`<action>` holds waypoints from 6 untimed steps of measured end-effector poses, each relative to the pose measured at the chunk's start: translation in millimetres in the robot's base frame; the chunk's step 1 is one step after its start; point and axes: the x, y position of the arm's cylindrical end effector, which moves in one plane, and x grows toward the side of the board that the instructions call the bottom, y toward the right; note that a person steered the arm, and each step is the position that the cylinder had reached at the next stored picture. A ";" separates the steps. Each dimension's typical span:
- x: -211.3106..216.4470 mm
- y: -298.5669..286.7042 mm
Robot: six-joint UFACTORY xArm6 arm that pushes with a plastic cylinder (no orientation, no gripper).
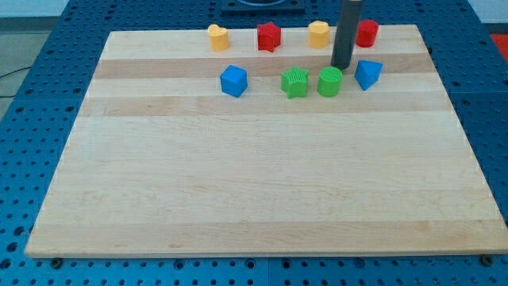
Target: Adjust the yellow hexagon in between the red star and red circle
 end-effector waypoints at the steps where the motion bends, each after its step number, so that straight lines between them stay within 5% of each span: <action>1: 7.3 10.6; 3: 10.8 20.7; 6: -51.2 -22.5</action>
